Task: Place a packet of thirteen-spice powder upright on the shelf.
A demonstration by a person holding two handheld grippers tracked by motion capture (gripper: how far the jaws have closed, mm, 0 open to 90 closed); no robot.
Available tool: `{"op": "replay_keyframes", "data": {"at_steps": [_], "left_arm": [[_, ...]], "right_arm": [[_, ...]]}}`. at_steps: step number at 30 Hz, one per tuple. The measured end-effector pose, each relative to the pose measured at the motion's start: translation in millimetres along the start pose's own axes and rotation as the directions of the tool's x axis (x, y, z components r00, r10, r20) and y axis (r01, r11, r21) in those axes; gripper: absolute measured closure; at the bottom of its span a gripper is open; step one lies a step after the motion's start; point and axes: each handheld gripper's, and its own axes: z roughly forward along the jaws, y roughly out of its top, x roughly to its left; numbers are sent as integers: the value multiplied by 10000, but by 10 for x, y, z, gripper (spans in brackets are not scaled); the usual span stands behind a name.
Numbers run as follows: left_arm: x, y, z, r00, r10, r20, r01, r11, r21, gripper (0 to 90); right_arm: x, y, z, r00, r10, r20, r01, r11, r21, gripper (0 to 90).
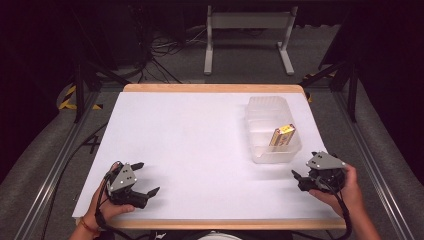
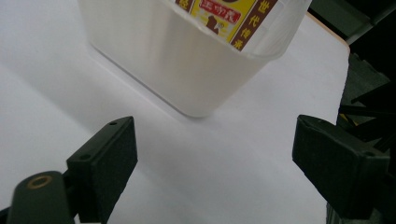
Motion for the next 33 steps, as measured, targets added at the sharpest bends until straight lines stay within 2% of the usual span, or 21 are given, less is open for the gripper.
{"op": "replay_keyframes", "data": {"at_steps": [6, 16, 21, 27, 33], "left_arm": [[5, 2, 10, 10000, 2, 9, -2, 10000, 21, 53], [9, 19, 31, 10000, 11, 47, -11, 10000, 37, 53], [11, 17, 28, 10000, -19, 56, 20, 10000, -27, 53], [-1, 35, 28, 9999, 73, 83, -73, 9999, -98, 54], [-6, 30, 15, 9998, 165, 147, -163, 9997, -161, 53]], "right_arm": [[10, -183, 21, 9999, 108, 0, -108, 9999, -8, 140], [-31, -486, 16, 9965, 834, 39, -833, 9965, -118, 125], [-50, -630, -48, 9901, 1406, 28, -1403, 9890, -469, 124], [-63, -688, -100, 9847, 1739, 107, -1725, 9819, -779, 120], [-17, -680, -121, 9851, 1697, 282, -1666, 9820, -887, 117]]}}
